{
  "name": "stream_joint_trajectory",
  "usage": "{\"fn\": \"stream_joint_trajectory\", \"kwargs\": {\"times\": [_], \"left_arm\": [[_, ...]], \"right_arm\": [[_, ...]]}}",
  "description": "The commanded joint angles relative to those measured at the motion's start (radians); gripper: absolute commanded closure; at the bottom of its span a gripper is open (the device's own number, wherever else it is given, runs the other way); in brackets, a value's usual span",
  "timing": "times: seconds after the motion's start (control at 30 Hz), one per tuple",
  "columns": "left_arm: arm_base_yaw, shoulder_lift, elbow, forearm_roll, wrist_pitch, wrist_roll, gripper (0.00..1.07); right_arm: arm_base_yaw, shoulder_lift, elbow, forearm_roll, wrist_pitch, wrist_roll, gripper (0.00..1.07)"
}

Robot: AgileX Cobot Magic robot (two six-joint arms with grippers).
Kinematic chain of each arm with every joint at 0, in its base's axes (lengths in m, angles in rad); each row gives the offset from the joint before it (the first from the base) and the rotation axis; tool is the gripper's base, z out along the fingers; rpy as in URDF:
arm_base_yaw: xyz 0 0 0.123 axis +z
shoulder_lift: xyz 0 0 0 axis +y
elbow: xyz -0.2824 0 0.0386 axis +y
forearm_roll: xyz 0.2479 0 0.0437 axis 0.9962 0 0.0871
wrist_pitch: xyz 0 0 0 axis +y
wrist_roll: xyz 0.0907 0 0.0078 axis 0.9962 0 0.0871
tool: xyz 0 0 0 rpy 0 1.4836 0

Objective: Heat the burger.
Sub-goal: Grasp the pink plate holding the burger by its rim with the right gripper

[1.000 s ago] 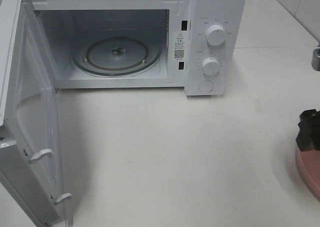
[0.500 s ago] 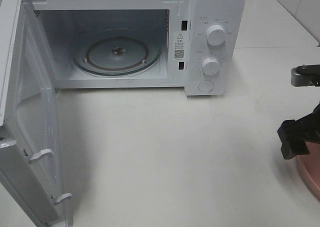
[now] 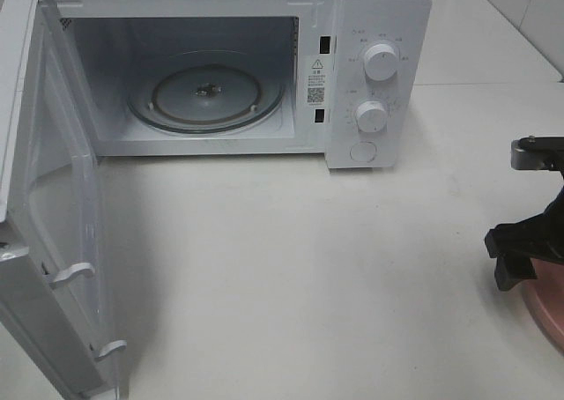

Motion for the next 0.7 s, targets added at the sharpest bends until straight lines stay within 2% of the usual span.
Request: {"fn": "stream_joint_trajectory", "kwargs": {"times": [0.03,0.7], "left_arm": [[0.005,-0.019,0.0,-0.005,-0.01,0.001,0.04],[0.005,-0.019,0.0,-0.005,-0.01,0.001,0.04]], "right_arm": [[-0.009,0.039,-0.015,-0.015,-0.015,0.003,0.2],[-0.009,0.152,-0.015,-0.012,-0.093,0.013,0.23]]}}
